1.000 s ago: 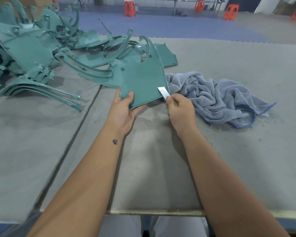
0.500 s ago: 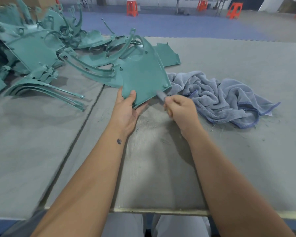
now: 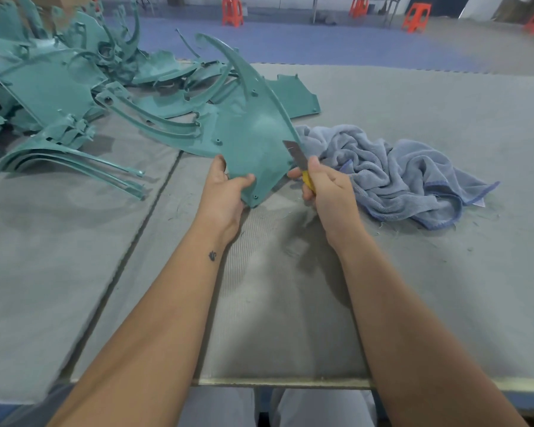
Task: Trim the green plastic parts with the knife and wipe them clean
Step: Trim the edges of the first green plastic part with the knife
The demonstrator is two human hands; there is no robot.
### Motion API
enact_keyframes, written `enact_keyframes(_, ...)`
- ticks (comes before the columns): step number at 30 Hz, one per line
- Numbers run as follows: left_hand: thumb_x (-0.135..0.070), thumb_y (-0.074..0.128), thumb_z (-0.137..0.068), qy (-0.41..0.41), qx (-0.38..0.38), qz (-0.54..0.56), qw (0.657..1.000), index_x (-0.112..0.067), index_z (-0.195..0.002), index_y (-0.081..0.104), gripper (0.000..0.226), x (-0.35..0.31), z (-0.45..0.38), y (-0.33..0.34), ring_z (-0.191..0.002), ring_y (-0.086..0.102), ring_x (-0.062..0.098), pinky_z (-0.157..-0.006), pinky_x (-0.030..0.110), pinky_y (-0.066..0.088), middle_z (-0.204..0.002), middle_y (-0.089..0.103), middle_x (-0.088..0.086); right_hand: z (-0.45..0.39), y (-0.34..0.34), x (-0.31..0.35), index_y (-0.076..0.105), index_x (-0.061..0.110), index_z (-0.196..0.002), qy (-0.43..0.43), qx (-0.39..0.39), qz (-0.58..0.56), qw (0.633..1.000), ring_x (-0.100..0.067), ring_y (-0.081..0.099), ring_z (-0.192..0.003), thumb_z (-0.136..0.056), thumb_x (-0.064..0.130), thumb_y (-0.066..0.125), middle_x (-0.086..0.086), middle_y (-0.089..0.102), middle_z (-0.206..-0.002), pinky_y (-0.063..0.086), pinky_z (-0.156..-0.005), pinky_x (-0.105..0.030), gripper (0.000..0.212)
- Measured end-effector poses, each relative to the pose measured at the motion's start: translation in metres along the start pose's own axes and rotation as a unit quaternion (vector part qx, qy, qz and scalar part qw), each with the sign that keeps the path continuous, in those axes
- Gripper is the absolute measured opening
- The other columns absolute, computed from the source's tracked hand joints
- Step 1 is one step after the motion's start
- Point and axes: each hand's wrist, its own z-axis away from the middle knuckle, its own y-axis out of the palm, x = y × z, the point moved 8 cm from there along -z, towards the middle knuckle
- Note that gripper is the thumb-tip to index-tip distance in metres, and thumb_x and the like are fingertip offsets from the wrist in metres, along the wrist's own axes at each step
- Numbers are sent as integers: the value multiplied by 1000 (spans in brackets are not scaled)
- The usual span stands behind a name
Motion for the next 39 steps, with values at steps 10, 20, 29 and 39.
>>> enact_keyframes(10,15,40,-94,-25,-2,220,975,-18,-133,48,52,-3,2,3,-90,69,17,-79,34,59,-106,68,3,6,28,-6,54,23,-69,0,121,117,986,-4,42,-47,-93,10,57,4,51,-51,35,-53,-17,27)
enact_keyframes(20,11,41,-95,-61,11,127,990,-23,-121,54,45,2,7,1,-94,69,20,-84,38,56,-114,68,2,-3,12,-7,54,21,-70,11,30,93,995,-17,38,-58,-95,13,52,0,46,-57,33,-60,-29,27)
enact_keyframes(29,12,42,-94,-59,12,100,993,-11,-116,57,35,2,7,-1,-90,69,21,-74,32,60,-105,70,6,-1,22,-11,56,23,-66,11,92,151,984,-9,37,-51,-92,15,59,3,47,-56,31,-56,-27,27)
enact_keyframes(39,15,46,-90,-72,45,4,996,-14,-111,62,40,1,9,0,-90,70,18,-69,30,59,-101,73,1,-11,1,-17,58,15,-75,40,-22,16,999,-9,34,-48,-96,13,53,11,44,-48,31,-51,-25,22)
